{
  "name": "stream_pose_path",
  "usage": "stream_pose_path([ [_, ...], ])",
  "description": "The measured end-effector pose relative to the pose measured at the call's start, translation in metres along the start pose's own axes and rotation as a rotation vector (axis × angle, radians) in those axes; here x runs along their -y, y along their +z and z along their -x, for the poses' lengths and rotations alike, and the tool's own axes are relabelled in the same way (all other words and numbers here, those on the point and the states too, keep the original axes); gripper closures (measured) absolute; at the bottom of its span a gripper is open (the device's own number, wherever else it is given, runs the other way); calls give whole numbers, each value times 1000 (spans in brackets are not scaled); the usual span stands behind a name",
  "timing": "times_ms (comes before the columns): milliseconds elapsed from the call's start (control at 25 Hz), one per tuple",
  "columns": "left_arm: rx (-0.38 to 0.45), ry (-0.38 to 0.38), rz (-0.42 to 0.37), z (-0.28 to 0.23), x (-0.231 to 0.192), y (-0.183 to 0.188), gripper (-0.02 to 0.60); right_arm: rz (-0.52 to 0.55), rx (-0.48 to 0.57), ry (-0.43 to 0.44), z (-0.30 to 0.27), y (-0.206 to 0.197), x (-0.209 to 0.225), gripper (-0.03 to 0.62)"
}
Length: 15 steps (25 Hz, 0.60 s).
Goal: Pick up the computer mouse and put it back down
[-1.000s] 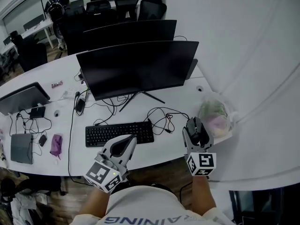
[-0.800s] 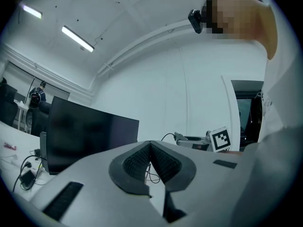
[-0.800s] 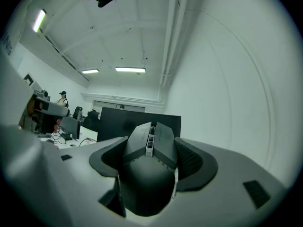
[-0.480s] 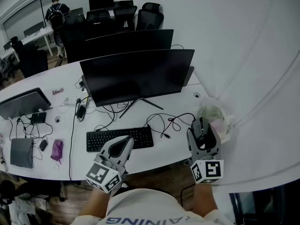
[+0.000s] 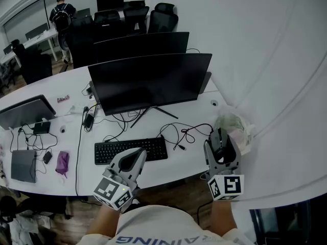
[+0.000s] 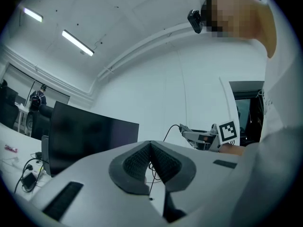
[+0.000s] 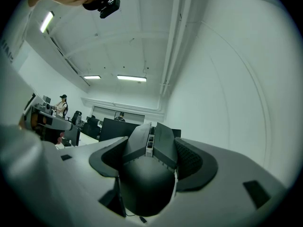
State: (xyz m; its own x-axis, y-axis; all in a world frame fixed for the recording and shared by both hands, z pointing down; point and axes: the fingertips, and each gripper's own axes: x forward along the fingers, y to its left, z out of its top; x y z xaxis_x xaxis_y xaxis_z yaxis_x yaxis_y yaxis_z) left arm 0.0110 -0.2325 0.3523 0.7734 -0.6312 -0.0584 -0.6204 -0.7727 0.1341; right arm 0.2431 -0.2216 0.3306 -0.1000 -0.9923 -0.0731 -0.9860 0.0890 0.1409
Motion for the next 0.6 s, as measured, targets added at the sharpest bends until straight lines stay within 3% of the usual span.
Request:
stream_pose_path([
  [600,-18,-7,2,-1,-2,-5,577,3,-34,2,-10,-15,0,279],
])
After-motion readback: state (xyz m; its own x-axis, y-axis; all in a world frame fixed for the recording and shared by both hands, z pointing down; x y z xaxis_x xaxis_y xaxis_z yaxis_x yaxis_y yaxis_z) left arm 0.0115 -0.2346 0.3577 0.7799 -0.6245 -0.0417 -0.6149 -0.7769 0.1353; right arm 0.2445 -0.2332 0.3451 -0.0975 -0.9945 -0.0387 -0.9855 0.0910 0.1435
